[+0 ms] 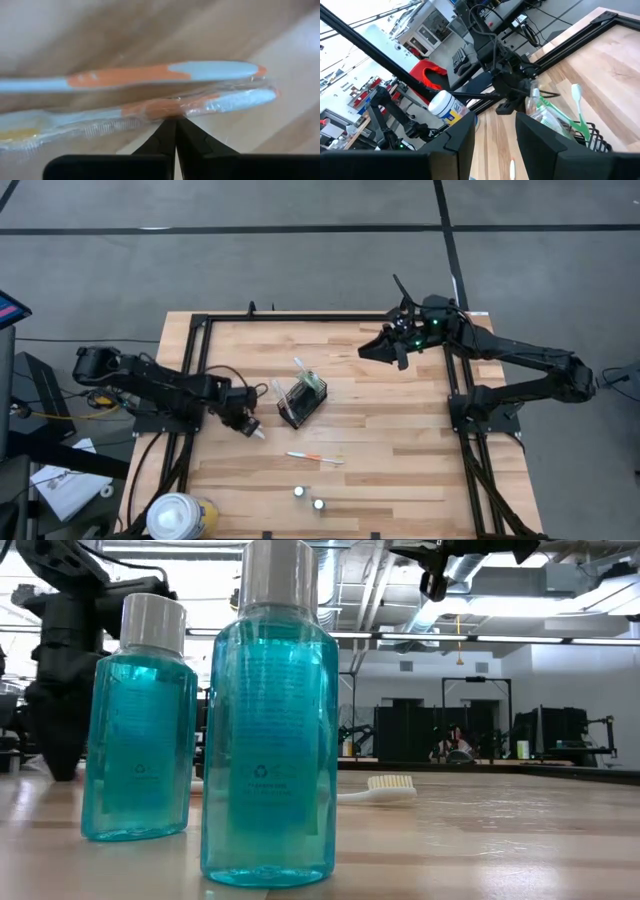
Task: Pick & Place toothbrushing station
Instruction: Put the left orange toothbrush into the wire organizer
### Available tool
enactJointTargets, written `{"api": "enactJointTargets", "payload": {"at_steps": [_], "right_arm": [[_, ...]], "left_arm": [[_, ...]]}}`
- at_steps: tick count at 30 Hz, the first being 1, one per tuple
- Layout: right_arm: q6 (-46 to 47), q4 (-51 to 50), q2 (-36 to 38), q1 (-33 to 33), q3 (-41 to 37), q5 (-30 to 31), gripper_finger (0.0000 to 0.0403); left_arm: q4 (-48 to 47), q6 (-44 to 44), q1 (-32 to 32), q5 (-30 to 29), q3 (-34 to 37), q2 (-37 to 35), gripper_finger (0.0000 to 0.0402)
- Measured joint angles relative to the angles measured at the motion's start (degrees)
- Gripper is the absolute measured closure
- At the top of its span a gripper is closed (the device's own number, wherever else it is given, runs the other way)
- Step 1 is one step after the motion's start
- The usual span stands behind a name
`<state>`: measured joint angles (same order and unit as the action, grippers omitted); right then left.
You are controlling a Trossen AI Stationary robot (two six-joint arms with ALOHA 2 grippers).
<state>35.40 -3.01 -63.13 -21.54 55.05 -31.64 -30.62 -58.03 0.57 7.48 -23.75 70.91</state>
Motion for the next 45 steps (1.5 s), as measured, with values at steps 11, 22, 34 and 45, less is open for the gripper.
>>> {"api": "enactJointTargets", "payload": {"at_steps": [11,22,34,45], "right_arm": [[0.0,0.0,0.0,-0.4,0.0,-0.1,0.0271],[0.0,0.0,0.0,-0.4,0.0,-0.1,0.0271],[-0.9,0.0,0.0,-0.6,0.0,-0.1,0.027],[-6.1,-0.1,0.0,-2.3,0.0,-3.3,0.027]], "left_arm": [[1.7,5.9,13.3,-1.6,0.1,0.1,0.0401],[2.8,15.7,25.5,-7.6,-2.4,0.4,0.0401],[15.4,-1.5,21.9,8.8,-2.5,-3.4,0.0368],[11.2,-28.3,18.6,-19.6,-2.7,-19.3,0.0314]]}}
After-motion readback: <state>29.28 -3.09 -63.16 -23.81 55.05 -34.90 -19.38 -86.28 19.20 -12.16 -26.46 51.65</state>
